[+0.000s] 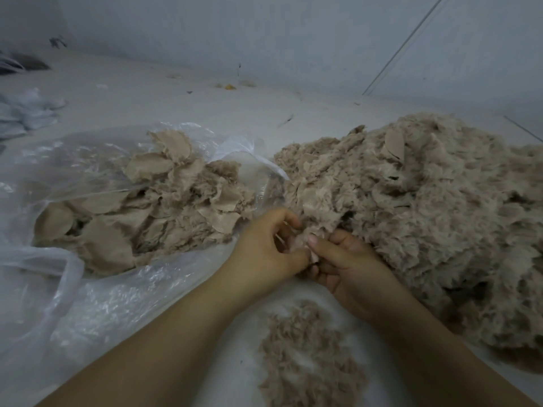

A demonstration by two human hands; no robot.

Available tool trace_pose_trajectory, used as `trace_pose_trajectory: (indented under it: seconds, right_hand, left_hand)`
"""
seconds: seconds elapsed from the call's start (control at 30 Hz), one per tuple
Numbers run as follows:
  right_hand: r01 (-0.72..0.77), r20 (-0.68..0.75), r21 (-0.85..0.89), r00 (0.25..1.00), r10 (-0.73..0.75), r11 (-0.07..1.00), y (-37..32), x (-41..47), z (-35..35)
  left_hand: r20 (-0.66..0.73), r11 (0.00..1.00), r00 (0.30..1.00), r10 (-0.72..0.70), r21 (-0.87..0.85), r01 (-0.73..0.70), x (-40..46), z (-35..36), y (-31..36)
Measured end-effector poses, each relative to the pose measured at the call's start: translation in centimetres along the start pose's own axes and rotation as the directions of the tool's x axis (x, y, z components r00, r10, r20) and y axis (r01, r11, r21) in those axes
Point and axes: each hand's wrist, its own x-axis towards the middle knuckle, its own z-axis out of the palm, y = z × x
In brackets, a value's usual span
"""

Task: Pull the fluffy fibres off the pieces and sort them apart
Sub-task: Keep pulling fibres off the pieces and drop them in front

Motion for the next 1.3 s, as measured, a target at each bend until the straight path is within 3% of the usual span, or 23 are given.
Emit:
trace_pose_trajectory:
  seconds: [0.13, 0.33, 0.5, 0.63, 0.83, 0.9, 0.97, 1.03, 1.1, 1.17, 1.23, 1.3]
  right_hand:
    - [-0.012, 0.033, -0.008, 0.999, 0.012, 1.000, -0.1, -0.1, -0.1]
    - [0.007, 0.018, -0.062, 1.000, -0.006, 0.998, -0.1, -0.2, 0.0]
    - [0.019, 0.064, -0.127, 0.998, -0.011, 0.992, -0.1, -0.3, -0.2]
    - [0.053, 0.081, -0.181, 0.996, -0.038, 0.982, 0.0, -0.3, -0.4]
    - [0.014, 0.019, -0.084, 1.000, -0.013, 0.996, -0.2, -0.3, -0.1]
    - [0.001, -0.026, -0.041, 1.000, -0.002, 0.999, -0.2, -0.2, 0.0]
    - [-0.008, -0.045, -0.018, 0.999, 0.007, 1.000, -0.2, -0.2, 0.1]
    - [-0.013, -0.036, -0.017, 0.999, 0.013, 1.000, -0.2, -0.2, 0.1]
    - [-0.011, -0.025, -0.035, 1.000, 0.010, 0.999, -0.3, -0.2, 0.1]
    - [-0.012, -0.033, -0.030, 0.999, 0.011, 0.999, -0.3, -0.2, 0.1]
    - [-0.024, -0.054, -0.019, 0.998, 0.023, 1.000, -0.3, -0.1, 0.1]
    - [-0.029, -0.054, -0.030, 0.998, 0.028, 0.999, -0.2, -0.1, 0.0]
  left_hand:
    - [0.013, 0.999, 0.999, 0.030, -0.020, -0.029, -0.1, -0.3, 0.5]
    - [0.003, 0.964, 0.983, -0.184, -0.193, 0.181, 0.1, -0.6, 0.9]
    - [0.053, 0.986, 0.997, -0.063, -0.151, 0.070, -0.1, -0.1, 0.8]
    - [-0.082, 0.987, 0.997, -0.012, -0.160, -0.001, -0.1, 0.1, 0.4]
    - [-0.270, 0.955, 0.956, -0.116, -0.294, 0.033, 0.6, -1.1, 0.1]
    - [-0.161, 0.931, 0.977, -0.139, -0.357, 0.074, 0.7, -2.0, 0.3]
    - [0.152, 0.931, 0.982, -0.109, -0.330, 0.155, 0.5, -3.1, 0.8]
    - [0.474, 0.981, 0.875, -0.099, -0.103, 0.167, 0.0, -4.1, 1.2]
    - [0.583, 0.994, 0.805, -0.108, 0.052, 0.096, -0.4, -4.2, 1.6]
    - [0.482, 0.994, 0.871, -0.100, 0.087, 0.066, -0.2, -3.8, 1.6]
    - [0.262, 0.996, 0.962, -0.082, 0.041, 0.074, 0.2, -3.2, 1.2]
    - [0.055, 0.997, 0.996, -0.064, -0.029, 0.066, 0.5, -2.8, 0.6]
